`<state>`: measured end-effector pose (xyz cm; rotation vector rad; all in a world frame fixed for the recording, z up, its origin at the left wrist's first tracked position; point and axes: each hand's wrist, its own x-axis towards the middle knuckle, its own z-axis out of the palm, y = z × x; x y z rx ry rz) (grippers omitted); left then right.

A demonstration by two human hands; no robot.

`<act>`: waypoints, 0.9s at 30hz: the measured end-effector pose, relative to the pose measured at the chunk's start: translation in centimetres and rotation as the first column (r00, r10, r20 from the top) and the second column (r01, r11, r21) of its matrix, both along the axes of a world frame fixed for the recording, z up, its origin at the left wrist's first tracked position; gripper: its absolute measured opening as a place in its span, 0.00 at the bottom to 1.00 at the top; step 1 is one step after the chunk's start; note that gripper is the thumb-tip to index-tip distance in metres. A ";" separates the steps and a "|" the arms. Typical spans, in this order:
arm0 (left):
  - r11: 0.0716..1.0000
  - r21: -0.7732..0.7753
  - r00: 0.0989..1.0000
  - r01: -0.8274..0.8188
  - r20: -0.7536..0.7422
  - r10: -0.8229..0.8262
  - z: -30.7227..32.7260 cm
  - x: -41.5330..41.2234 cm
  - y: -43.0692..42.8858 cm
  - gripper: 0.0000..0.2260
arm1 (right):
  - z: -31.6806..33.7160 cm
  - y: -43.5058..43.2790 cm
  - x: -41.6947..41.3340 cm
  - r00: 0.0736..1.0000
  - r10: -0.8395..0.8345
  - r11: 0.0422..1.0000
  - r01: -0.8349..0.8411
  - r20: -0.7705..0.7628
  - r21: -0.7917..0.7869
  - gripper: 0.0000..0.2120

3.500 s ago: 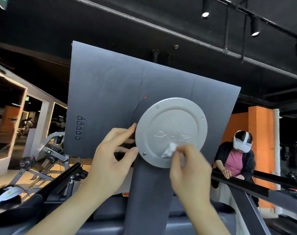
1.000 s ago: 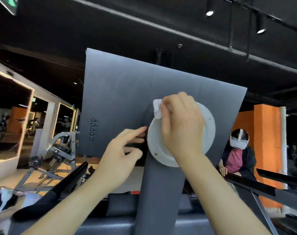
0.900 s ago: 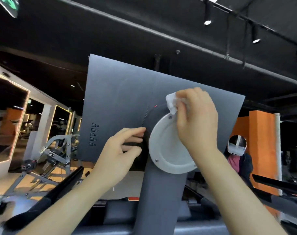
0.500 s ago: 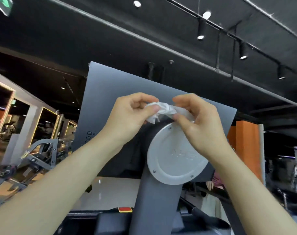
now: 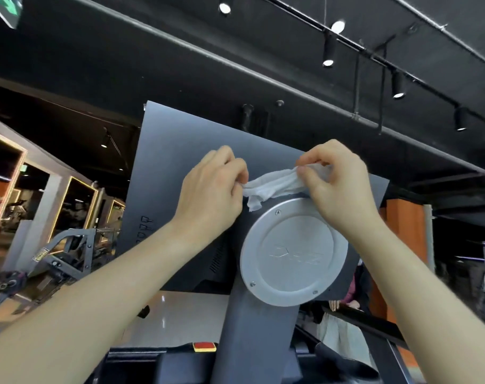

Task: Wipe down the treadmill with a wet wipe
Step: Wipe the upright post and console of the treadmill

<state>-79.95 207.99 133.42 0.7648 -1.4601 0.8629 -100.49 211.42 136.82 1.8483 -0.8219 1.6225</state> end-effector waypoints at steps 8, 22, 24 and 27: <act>0.675 0.388 0.771 0.627 -0.436 -0.465 1.0 -2.9 1.3 0.10 | -2.7 -1.7 -0.4 0.975 0.220 0.975 -0.219 -0.018 0.041 0.07; 0.602 0.497 0.779 0.625 -0.348 -0.521 -4.7 -3.4 1.2 0.19 | -7.1 -4.4 -1.8 0.861 0.385 0.922 -0.372 0.331 -0.104 0.08; 0.520 0.443 0.682 0.730 -0.443 -0.581 -6.9 -2.5 0.6 0.18 | -7.3 -4.4 -1.3 0.861 0.361 0.932 -0.344 0.357 -0.112 0.08; 0.450 0.433 0.625 0.781 -0.529 -0.574 -5.5 -2.3 0.2 0.13 | -7.4 -3.8 -0.3 0.859 0.321 0.947 -0.296 0.399 -0.126 0.08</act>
